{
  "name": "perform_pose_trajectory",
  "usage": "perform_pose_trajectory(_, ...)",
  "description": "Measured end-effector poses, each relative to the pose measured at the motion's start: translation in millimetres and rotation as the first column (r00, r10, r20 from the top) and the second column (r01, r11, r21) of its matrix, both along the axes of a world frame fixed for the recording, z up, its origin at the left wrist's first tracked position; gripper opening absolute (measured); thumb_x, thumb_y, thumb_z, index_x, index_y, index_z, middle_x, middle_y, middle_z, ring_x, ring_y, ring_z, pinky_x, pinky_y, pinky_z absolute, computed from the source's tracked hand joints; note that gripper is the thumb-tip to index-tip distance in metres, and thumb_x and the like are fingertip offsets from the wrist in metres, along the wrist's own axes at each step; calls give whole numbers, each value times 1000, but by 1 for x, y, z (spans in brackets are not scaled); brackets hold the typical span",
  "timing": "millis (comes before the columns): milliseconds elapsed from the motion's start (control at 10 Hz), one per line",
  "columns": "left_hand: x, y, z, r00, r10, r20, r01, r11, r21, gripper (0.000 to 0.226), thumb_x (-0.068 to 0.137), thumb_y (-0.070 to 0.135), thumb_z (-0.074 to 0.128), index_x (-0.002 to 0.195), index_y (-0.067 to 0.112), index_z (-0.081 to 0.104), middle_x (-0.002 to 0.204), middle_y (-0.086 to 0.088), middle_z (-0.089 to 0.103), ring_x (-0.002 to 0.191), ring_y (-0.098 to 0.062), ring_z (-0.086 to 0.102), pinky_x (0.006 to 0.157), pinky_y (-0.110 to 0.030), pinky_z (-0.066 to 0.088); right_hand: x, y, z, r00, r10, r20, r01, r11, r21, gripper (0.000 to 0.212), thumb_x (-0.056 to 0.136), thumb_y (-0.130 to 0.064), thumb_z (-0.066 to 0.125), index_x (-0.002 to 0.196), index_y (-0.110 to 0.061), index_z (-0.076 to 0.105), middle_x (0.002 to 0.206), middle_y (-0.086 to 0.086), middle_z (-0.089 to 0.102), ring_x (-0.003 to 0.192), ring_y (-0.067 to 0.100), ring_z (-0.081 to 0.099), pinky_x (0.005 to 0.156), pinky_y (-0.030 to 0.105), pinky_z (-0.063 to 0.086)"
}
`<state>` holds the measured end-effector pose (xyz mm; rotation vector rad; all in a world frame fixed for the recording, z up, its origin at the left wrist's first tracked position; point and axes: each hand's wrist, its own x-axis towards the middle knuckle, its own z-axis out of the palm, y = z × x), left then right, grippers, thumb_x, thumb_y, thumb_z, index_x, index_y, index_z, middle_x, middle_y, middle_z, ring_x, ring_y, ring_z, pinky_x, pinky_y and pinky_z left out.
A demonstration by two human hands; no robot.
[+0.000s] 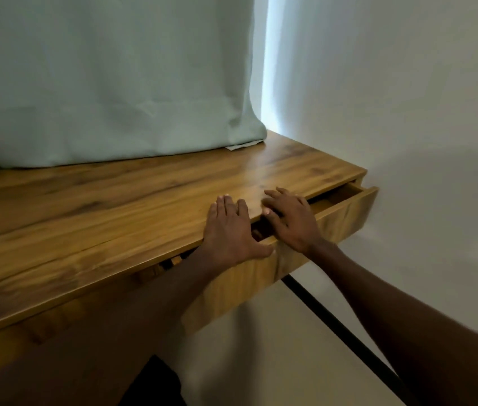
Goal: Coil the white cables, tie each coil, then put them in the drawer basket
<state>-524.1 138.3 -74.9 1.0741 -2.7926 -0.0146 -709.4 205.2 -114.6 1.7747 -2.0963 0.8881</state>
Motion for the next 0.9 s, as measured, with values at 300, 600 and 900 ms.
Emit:
perform_pose_trajectory(300,-3,-31,-1,1000,-18,18,21,984,-177,77,85,70,62,144,23,45,145,-27,50,132,-42,49,110,-49,37,-13,-8,-16,984,118,-135,-107,990,87,75,93,-60,54,157,-23,39,163,-2,40,152,18,32,120,47,21)
perform_pose_trajectory(600,-5,-28,-16,1000,-9,0,8,930,-366,68,96,56,60,154,26,39,154,-23,47,136,-39,50,114,-46,36,4,-19,-17,986,-43,-161,39,999,-30,54,87,-34,75,135,-22,56,133,-4,62,127,21,56,108,45,41)
perform_pose_trajectory(900,15,-15,-5,998,-28,-54,13,966,-258,53,97,53,58,140,23,50,143,-12,56,128,-32,54,107,-48,39,53,-17,25,987,-145,-75,155,974,162,41,80,-17,72,119,-15,61,119,8,60,103,31,60,83,38,45)
